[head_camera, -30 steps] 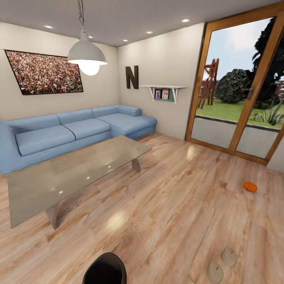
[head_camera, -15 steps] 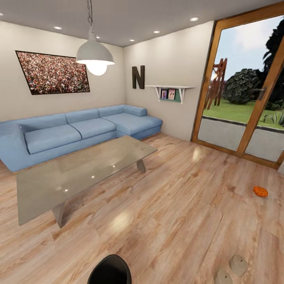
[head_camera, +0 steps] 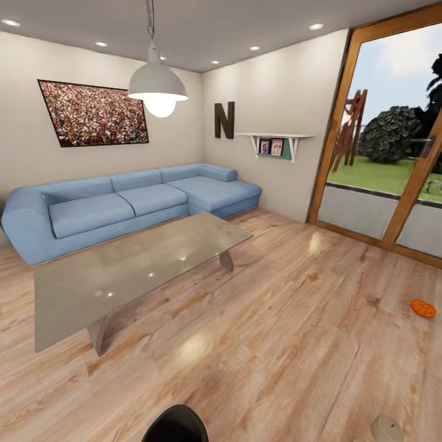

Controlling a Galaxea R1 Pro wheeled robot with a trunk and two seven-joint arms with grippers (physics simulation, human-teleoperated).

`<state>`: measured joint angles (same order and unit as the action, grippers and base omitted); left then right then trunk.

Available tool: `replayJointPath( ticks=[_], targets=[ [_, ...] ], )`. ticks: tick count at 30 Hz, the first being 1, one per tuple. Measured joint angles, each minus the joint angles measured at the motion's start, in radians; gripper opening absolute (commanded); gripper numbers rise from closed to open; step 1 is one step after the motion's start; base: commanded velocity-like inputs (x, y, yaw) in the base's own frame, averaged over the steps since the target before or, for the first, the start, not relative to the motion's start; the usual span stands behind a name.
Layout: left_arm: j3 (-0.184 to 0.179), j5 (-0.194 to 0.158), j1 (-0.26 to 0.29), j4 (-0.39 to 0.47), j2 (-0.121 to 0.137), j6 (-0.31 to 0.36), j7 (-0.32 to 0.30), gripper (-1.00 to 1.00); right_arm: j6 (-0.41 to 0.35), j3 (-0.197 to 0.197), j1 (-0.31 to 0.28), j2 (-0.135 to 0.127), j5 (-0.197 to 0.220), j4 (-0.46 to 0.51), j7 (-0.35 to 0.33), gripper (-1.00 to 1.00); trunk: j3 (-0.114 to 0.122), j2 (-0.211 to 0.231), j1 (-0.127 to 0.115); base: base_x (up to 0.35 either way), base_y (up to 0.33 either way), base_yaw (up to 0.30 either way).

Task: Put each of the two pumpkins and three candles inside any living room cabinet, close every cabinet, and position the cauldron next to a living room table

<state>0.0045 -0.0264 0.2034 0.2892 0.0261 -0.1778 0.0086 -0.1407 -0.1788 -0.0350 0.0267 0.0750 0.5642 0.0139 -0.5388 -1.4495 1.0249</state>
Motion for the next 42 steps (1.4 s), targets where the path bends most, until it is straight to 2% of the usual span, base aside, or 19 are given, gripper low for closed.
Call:
replayJointPath(
  ticks=[12,15,19,42],
  targets=[
    [0.000,0.000,0.000,0.000,0.000,0.000,0.000,1.00,0.000,-0.003,0.000,0.000,0.000,0.000,0.000,1.00,0.000,0.000,0.000,0.081,0.021,0.092],
    [0.000,0.000,0.000,0.000,0.000,0.000,0.000,1.00,0.000,-0.026,0.000,0.000,0.000,0.000,0.001,1.00,0.000,0.000,0.000,0.033,0.011,0.042],
    [0.000,0.000,0.000,0.000,0.000,0.000,0.000,1.00,0.000,-0.034,0.000,0.000,0.000,0.000,0.001,1.00,0.000,0.000,0.000,0.008,0.003,0.011],
    [0.000,0.000,0.000,0.000,0.000,-0.001,0.000,1.00,0.000,-0.036,0.000,0.000,0.000,0.000,0.003,1.00,0.000,0.000,0.000,0.033,-0.017,0.019]
  ],
)
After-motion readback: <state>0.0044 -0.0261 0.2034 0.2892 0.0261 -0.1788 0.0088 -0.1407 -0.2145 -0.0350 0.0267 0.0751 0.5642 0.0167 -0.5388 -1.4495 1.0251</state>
